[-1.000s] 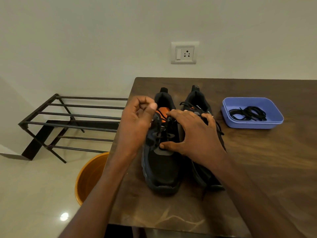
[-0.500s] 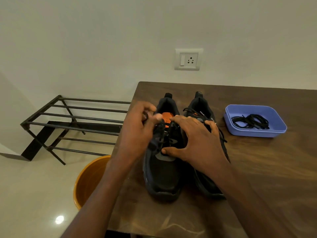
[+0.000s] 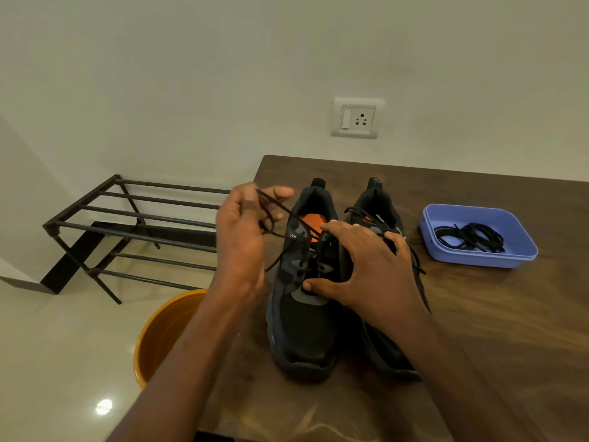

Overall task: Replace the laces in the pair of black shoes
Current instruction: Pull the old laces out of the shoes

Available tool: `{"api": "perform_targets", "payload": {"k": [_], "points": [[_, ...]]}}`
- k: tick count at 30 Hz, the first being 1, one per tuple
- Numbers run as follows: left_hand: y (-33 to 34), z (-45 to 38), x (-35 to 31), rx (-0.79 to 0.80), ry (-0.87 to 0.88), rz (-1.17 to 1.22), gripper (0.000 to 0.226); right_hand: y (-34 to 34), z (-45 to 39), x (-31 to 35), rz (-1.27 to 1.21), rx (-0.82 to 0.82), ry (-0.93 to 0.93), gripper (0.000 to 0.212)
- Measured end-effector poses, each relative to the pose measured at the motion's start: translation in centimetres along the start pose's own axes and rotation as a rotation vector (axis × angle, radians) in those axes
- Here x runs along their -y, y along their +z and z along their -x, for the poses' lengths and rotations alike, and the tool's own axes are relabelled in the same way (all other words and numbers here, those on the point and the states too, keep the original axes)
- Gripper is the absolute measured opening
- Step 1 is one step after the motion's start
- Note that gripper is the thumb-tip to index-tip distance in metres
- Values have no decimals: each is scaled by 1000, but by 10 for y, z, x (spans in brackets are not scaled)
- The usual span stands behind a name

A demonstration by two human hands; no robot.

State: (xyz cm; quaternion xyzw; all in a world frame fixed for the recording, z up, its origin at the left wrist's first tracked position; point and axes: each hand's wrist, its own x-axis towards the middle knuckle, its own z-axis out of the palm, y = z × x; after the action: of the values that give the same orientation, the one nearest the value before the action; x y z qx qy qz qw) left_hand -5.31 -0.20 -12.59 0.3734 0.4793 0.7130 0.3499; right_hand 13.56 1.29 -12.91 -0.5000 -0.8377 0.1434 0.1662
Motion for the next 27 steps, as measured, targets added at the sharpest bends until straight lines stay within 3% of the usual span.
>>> {"api": "perform_targets", "payload": {"k": [2,3,5,8,9,11,13,15,17,19,22,27], "points": [[-6,-4,-6,-11,-114,348,26,0,0,0,-2,-6,-1,91],[-11,-5,-5,-27,-128,368,26,0,-1,1,0,-5,-1,91],[-17,-5,-2,-9,-42,8,23,0,-1,0,3,-5,1,91],[-12,-1,10,197,137,-674,3,0,0,0,-5,-13,5,91],[-11,1,15,266,155,-833,12,1,0,0,-4,-16,4,90],[-9,2,24,339,231,-983,23,1,0,-1,3,-19,6,91],[-9,1,24,309,339,-1015,14,2,0,0,5,-20,9,90],[-12,-1,24,280,388,-1069,20,2,0,1,0,-22,12,90],[-14,-1,28,257,343,-1001,20,1,1,0,-1,-17,13,90],[-11,1,30,180,184,-749,12,0,1,1,-4,-12,16,90],[-4,4,23,56,-55,-354,19,-1,1,1,-9,-3,18,90],[-6,3,8,56,-238,208,26,-2,1,0,-14,0,24,91]]}}
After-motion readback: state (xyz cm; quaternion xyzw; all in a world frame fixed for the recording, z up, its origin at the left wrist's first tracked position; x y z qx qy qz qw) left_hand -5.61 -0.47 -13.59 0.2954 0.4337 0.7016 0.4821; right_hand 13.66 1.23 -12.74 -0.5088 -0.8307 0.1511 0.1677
